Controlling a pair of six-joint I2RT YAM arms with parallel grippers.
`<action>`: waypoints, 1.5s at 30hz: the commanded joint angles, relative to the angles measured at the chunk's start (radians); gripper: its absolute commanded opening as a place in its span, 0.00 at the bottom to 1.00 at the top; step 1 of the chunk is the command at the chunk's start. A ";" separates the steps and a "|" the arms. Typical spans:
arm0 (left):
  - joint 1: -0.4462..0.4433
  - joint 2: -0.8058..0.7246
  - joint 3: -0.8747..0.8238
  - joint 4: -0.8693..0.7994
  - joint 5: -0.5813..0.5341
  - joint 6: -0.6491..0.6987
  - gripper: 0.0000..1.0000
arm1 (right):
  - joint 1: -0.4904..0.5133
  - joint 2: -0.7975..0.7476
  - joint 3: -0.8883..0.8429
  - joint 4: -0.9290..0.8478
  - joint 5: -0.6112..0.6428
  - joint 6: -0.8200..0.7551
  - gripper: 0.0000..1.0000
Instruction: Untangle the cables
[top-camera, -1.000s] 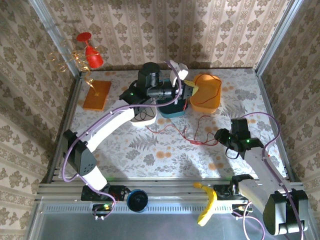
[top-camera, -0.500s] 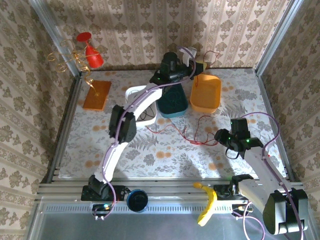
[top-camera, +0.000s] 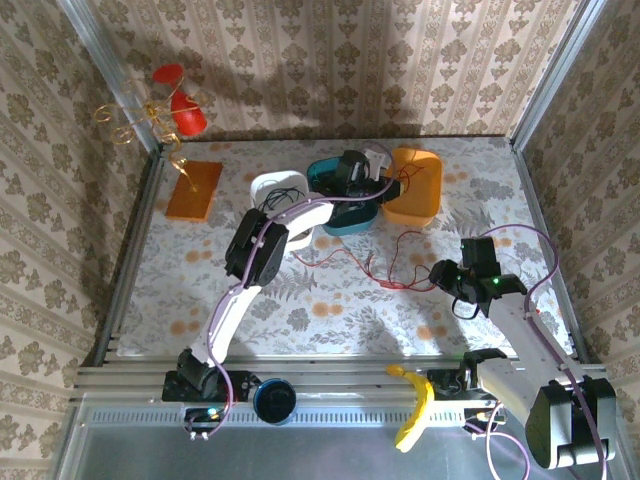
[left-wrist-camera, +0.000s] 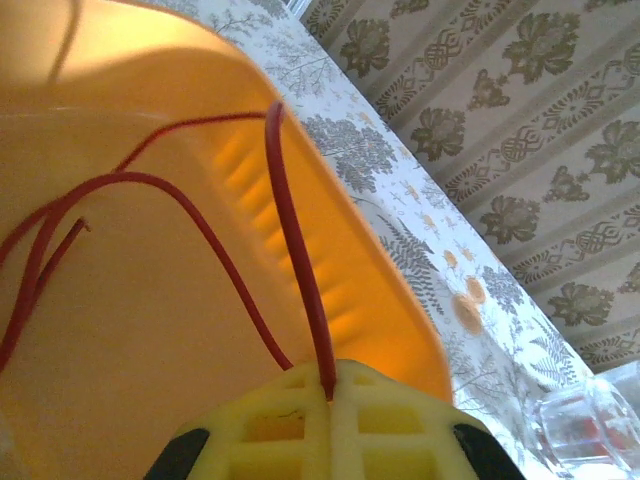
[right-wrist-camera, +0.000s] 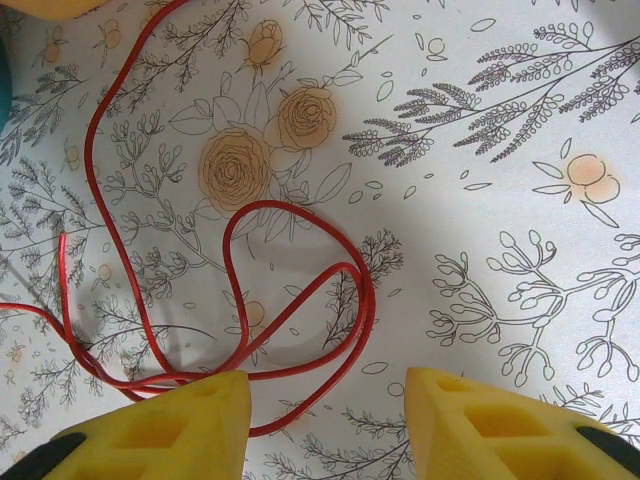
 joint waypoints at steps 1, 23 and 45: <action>-0.021 -0.108 -0.047 -0.090 -0.071 0.081 0.00 | -0.004 0.002 0.024 -0.004 -0.018 -0.017 0.46; -0.061 -0.232 -0.049 -0.285 -0.253 0.167 0.66 | -0.003 -0.039 0.026 -0.019 -0.050 -0.039 0.46; -0.148 -0.659 -0.780 -0.146 -0.564 0.163 0.69 | 0.229 0.398 0.238 0.099 -0.040 -0.092 0.45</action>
